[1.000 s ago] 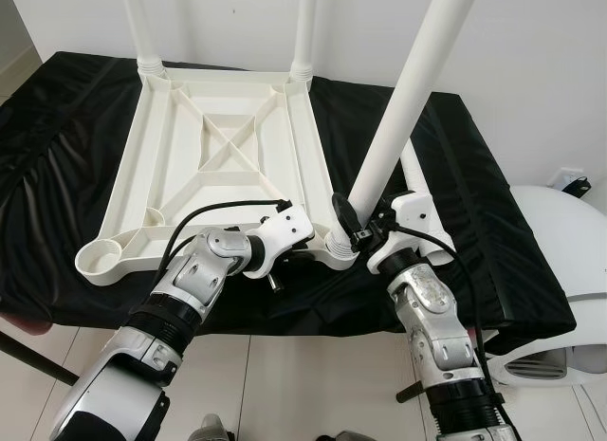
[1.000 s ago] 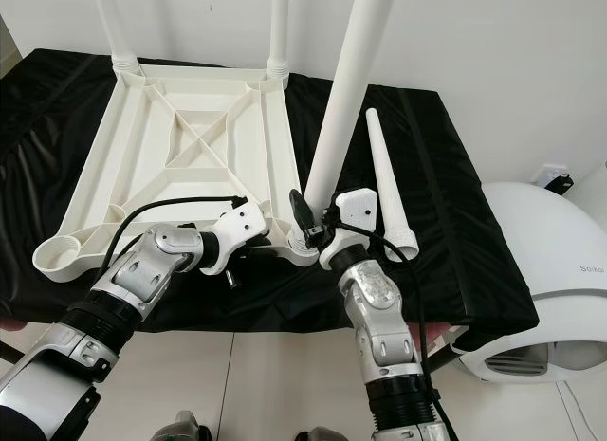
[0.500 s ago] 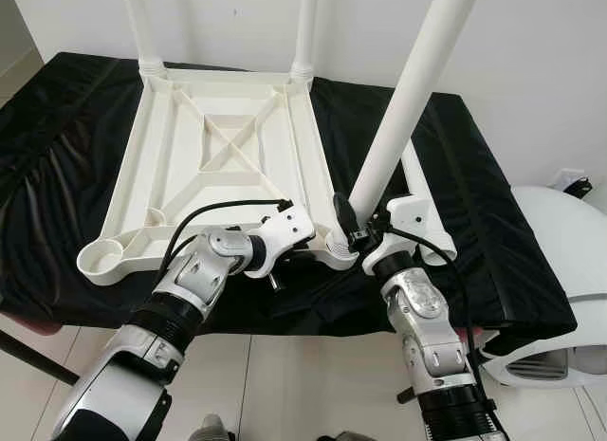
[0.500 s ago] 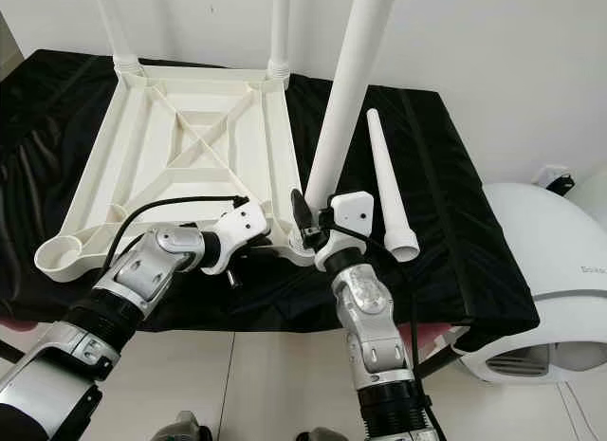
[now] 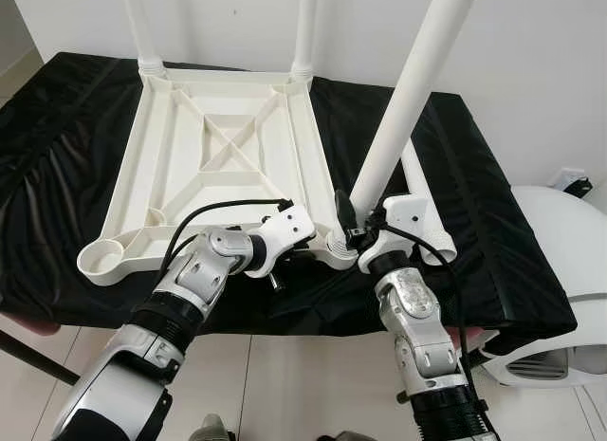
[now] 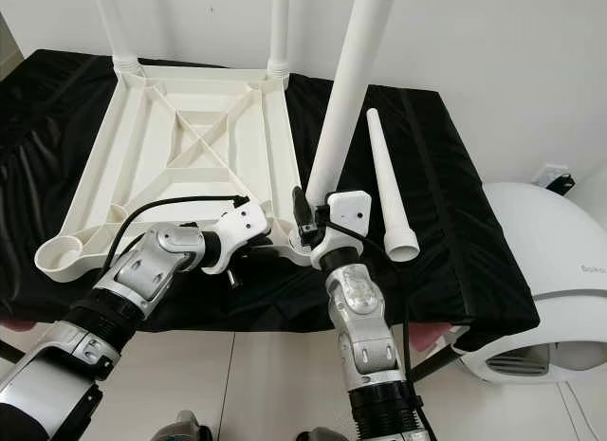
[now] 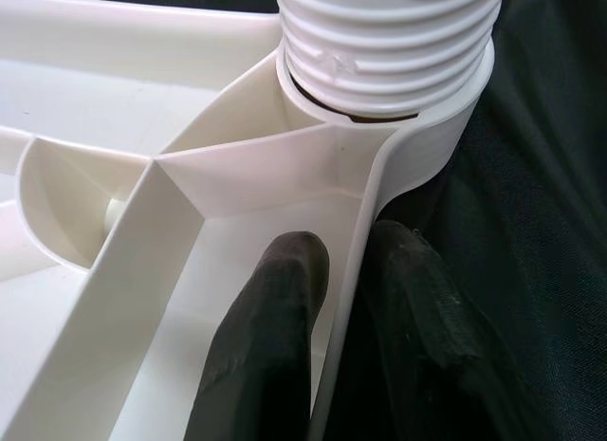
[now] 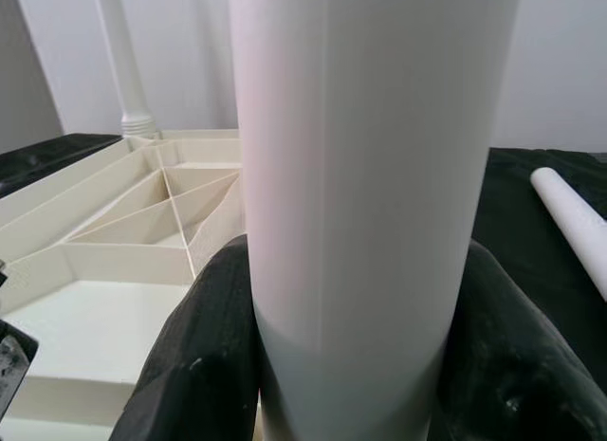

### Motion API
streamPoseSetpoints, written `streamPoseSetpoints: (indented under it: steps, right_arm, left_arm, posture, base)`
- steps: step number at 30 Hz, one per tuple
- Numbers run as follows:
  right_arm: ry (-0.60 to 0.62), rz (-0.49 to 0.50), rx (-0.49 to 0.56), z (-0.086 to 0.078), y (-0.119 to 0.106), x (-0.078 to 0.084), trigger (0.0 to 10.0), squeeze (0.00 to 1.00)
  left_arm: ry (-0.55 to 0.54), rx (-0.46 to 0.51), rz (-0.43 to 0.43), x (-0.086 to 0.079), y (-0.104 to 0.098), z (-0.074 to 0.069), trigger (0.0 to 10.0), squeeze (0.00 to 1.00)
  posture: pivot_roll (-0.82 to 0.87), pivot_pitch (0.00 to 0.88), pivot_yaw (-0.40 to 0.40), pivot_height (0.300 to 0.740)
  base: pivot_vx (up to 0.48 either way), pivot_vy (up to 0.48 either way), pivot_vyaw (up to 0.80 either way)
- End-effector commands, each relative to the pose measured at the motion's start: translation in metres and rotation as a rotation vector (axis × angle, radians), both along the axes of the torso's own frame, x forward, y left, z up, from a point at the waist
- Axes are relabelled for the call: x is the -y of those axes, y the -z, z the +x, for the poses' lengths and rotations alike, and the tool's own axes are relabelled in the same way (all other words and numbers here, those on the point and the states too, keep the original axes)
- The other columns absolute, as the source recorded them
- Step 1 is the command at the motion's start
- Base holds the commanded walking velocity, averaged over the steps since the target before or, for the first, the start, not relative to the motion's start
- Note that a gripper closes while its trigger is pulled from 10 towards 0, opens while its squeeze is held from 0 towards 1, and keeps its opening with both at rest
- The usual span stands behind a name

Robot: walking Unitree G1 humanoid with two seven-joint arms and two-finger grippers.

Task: Building children table

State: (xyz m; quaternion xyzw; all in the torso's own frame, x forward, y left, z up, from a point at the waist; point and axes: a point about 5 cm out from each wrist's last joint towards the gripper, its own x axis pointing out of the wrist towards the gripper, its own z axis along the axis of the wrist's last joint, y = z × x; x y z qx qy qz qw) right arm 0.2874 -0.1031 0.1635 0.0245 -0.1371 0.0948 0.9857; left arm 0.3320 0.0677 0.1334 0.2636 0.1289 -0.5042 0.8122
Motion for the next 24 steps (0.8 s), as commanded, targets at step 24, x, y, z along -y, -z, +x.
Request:
streamPoseSetpoints:
  steps: [24]
  right_arm:
    - [0.354, -0.044, -0.130, 0.0003, 0.0242, 0.0260, 10.0, 0.00]
  left_arm:
    - [-0.038, 0.074, -0.024, -0.0053, -0.0169, 0.0090, 10.0, 0.00]
  posture:
    - [0.01, 0.032, -0.032, 0.740]
  base:
    - [0.000, 0.000, 0.00]
